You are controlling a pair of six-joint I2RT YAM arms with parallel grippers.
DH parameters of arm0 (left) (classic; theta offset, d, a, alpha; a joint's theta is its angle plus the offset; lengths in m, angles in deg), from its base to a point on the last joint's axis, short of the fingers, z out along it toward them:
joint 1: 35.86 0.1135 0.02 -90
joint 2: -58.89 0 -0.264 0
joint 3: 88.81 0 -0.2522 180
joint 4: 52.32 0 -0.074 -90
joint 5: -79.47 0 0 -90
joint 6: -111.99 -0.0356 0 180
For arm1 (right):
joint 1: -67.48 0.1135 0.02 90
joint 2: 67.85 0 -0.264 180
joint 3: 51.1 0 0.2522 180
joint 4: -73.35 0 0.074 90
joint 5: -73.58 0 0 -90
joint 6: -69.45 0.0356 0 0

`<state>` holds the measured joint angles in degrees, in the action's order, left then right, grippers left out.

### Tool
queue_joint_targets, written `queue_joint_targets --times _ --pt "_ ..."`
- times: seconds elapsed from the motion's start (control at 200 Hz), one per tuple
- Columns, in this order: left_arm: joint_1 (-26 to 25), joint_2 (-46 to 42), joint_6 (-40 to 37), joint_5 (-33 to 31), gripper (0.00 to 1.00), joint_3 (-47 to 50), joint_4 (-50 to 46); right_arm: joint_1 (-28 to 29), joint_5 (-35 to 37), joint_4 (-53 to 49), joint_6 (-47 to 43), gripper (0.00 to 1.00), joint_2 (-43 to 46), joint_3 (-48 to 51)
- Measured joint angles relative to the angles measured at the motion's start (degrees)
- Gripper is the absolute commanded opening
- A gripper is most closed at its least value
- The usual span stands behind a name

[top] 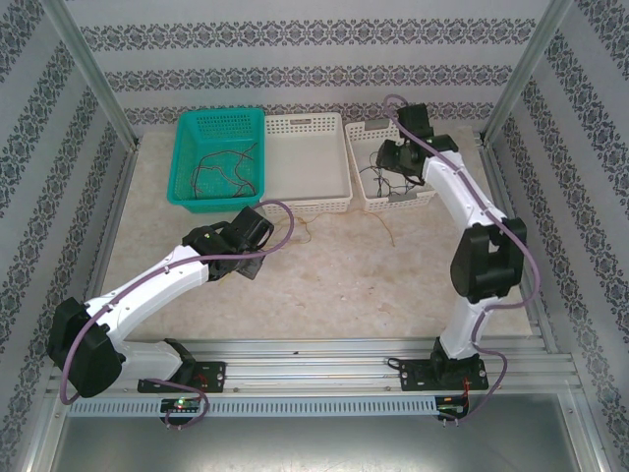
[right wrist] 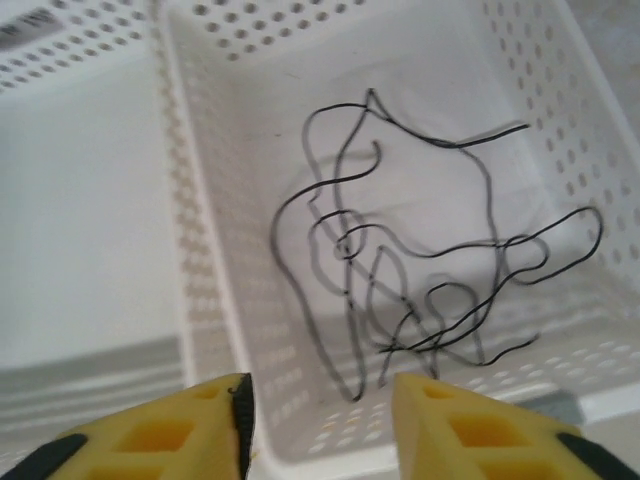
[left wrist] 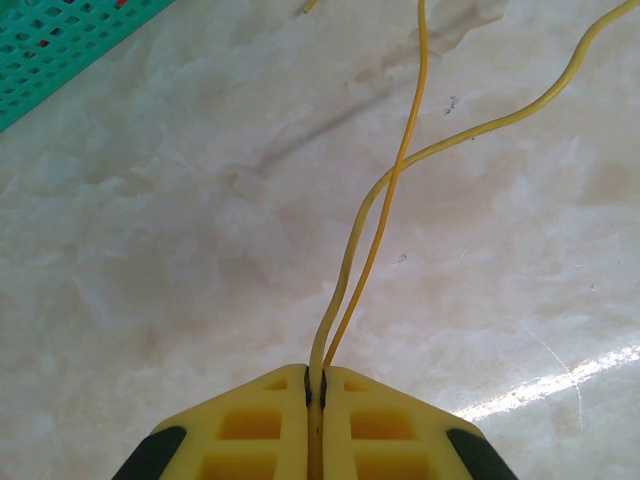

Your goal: Untangle the cables

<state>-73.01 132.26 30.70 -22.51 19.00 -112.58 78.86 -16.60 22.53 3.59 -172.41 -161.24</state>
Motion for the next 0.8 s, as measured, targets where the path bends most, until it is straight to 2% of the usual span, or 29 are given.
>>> queue_joint_targets --times 0.085,0.24,0.435,0.624,0.799 --pt "0.0 -0.1 -0.3 1.4 0.0 0.0 0.0 2.2 -1.7 2.6 0.5 0.56 7.4 5.8" --pt "-0.9 -2.2 -0.8 5.7 0.0 0.0 0.7 7.0 -6.4 8.3 2.0 0.61 20.5 17.4" --pt "-2.5 -4.9 0.1 11.6 0.0 0.0 1.5 13.3 -12.5 16.6 5.9 0.64 29.1 34.7" --pt "-3.0 -5.0 5.4 14.4 0.0 0.6 3.1 18.6 -14.7 22.1 10.8 0.66 37.6 50.0" --pt "-3.0 -6.3 13.7 15.9 0.0 6.4 7.7 25.7 -13.2 25.9 14.8 0.68 48.7 59.3"
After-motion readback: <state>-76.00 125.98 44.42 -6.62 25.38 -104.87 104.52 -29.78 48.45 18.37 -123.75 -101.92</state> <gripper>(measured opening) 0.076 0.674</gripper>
